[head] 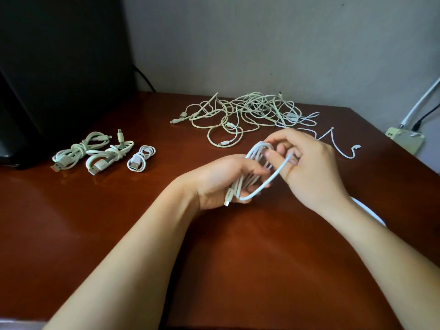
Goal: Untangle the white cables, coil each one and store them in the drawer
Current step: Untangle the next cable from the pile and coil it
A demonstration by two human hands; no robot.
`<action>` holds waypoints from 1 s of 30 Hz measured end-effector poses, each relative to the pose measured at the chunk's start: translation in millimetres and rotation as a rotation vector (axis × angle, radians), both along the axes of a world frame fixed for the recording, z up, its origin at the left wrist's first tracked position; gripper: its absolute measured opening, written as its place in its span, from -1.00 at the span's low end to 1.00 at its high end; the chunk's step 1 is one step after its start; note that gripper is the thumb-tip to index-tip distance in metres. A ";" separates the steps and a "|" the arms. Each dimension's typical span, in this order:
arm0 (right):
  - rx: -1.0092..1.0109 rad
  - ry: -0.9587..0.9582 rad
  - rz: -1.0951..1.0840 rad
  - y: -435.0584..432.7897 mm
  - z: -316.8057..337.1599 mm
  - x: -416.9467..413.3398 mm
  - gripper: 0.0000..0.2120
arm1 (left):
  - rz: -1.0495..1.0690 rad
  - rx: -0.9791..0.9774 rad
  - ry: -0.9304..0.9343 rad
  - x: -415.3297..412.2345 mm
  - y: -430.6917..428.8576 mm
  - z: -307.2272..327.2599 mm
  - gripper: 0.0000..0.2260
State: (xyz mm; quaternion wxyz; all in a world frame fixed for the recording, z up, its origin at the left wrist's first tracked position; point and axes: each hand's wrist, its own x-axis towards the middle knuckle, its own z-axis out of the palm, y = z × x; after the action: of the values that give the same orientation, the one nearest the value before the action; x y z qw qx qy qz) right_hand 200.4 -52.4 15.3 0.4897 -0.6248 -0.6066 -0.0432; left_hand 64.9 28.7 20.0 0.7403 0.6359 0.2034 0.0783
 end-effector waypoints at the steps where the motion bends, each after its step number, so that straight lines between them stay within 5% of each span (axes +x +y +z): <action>1: 0.006 -0.005 0.021 -0.8 1.3 0.7 -0.78 | 0.020 -0.014 0.002 -0.7 -0.5 1.6 -0.91; 7: -0.017 -0.033 0.215 -7.2 7.2 6.6 -0.74 | 0.132 -0.075 -0.015 -3.8 5.7 7.5 -0.44; 11: -0.005 -0.084 0.328 -11.8 10.2 1.6 -0.68 | 0.153 0.014 0.057 -5.5 4.2 6.1 -0.43; 14: 0.078 -0.111 0.209 -10.1 10.6 -2.9 -0.79 | 0.039 0.072 0.120 -3.8 0.2 3.9 -0.49; 20: 0.260 -0.159 -0.024 -6.8 7.4 1.0 -0.84 | -0.251 0.019 0.141 0.9 -6.3 3.8 -0.10; 22: 0.280 -0.161 -0.053 -6.4 7.5 1.2 -0.81 | -0.285 0.041 0.124 1.3 -8.3 2.8 -0.15; 27: 0.273 -0.121 -0.087 -6.7 10.3 0.5 -0.79 | -0.254 0.177 0.059 -3.1 -8.4 1.9 -0.77; 30: 0.224 -0.049 -0.045 -6.2 11.6 1.6 -0.82 | -0.253 0.191 0.039 -3.6 -9.2 3.3 -0.84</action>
State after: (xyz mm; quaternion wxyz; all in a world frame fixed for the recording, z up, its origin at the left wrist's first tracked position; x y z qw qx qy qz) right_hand 202.0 -58.6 26.8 0.5404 -0.5783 -0.5956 -0.1370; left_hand 61.3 19.5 23.3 0.6764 0.7253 0.1277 -0.0091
